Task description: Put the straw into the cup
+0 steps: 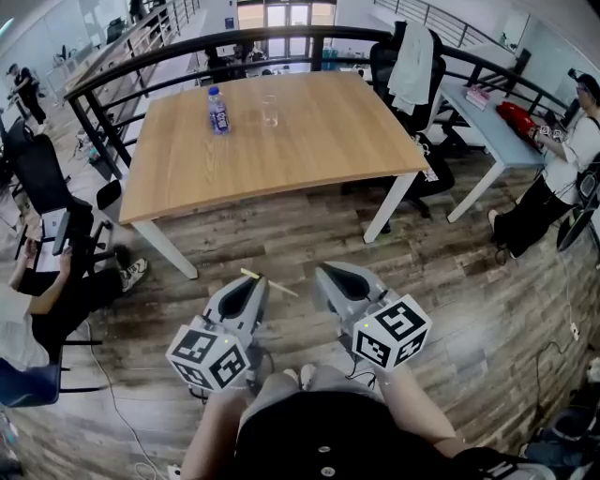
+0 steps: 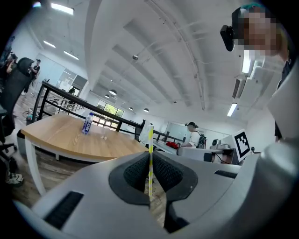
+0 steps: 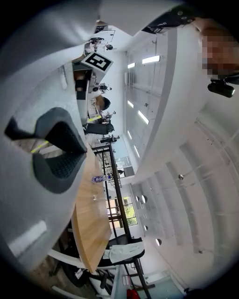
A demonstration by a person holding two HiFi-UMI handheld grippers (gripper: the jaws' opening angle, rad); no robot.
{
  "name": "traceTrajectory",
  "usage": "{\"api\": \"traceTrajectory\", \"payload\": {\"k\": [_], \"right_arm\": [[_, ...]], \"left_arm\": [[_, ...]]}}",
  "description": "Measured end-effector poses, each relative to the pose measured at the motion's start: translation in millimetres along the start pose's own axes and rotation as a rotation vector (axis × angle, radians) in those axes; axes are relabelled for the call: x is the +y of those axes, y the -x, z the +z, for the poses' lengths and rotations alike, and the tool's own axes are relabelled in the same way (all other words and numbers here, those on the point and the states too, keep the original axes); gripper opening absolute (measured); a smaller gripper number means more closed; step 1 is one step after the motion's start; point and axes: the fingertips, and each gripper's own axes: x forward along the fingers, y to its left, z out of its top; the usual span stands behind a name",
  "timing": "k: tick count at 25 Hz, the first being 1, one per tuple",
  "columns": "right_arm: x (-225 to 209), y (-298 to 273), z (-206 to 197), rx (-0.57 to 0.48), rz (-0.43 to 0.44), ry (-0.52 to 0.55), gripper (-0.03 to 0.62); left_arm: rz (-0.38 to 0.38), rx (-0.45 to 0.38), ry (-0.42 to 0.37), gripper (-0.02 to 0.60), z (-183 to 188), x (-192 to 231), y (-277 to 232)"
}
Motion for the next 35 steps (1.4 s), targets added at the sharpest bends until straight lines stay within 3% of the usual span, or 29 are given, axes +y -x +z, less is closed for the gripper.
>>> {"api": "traceTrajectory", "payload": {"k": [21, 35], "right_arm": [[-52, 34, -12, -0.033, 0.04, -0.05, -0.002], [-101, -20, -4, -0.034, 0.008, -0.079, -0.002]], "left_arm": [[0.034, -0.026, 0.011, 0.034, -19, -33, -59], [0.021, 0.015, 0.027, 0.034, -11, 11, -109]]}}
